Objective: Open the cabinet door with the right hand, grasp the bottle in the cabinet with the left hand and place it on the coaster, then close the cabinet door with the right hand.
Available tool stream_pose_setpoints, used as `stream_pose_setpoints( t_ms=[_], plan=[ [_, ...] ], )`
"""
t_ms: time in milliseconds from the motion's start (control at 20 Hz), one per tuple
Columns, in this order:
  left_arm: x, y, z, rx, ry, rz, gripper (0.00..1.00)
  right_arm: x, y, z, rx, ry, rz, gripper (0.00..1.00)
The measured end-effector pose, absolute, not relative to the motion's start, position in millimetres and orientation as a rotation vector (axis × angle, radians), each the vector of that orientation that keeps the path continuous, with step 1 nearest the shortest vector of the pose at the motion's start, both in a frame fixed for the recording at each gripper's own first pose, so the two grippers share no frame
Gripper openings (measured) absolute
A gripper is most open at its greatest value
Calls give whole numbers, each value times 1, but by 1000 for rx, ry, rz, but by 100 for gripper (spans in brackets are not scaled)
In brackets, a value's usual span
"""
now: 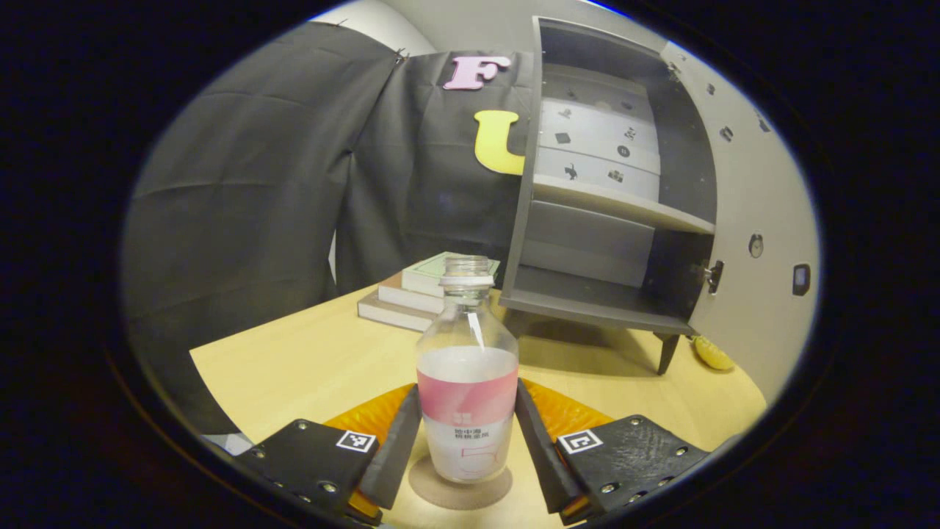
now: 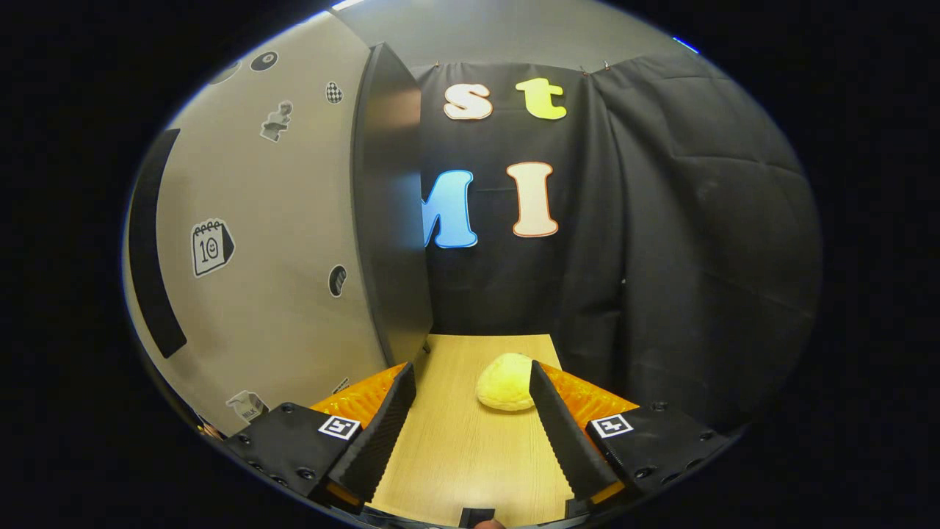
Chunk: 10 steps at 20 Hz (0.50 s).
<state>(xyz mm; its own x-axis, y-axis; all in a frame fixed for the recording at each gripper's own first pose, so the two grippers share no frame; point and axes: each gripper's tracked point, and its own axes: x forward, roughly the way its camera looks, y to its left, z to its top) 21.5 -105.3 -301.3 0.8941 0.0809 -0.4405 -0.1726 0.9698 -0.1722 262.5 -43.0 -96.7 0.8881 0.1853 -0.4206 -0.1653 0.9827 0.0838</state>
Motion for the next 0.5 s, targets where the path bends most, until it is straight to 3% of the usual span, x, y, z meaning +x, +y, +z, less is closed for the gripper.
stream_pose_setpoints(
  t_ms=[400, 500],
  plan=[
    [5, -116, -320, -143, 490, 126, 77, 263, -39, -94, 40, 435, 186, 98],
    [0, -119, -319, -125, 507, 123, 72, 262, -37, -94, 45, 433, 191, 98]
  ],
)
